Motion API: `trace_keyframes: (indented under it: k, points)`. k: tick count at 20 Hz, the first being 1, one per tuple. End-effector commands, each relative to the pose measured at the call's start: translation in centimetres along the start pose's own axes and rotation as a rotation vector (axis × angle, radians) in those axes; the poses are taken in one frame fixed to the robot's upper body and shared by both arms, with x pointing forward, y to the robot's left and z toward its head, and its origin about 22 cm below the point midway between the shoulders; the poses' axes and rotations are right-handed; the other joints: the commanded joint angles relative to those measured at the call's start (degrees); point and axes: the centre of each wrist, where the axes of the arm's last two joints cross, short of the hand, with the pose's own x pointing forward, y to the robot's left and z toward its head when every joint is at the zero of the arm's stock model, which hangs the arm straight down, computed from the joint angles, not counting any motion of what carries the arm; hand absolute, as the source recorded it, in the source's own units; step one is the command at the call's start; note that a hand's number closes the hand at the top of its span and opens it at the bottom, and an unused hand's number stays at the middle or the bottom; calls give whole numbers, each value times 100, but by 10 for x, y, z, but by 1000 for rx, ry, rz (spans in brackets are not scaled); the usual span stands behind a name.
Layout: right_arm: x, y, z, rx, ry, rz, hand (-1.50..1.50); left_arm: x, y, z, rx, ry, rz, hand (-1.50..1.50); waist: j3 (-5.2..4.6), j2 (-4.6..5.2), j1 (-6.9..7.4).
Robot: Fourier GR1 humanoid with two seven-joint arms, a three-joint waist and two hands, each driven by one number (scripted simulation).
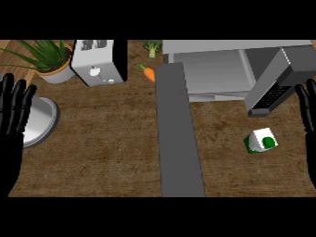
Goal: Pick up the milk, place it into the microwave and close the microwave
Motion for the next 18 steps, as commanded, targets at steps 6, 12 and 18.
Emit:
trace_keyframes:
  k: [6,12,18]
  points:
    - [7,-33,19,-64,30,133,-150,-7,13,-2,-3,50,30,-150,-483,4,29]
    - [27,-33,33,-5,89,14,-150,0,30,36,24,120,266,-150,-485,-6,78]
    - [9,-17,33,-75,118,71,-150,39,34,56,15,127,289,-150,-482,2,108]
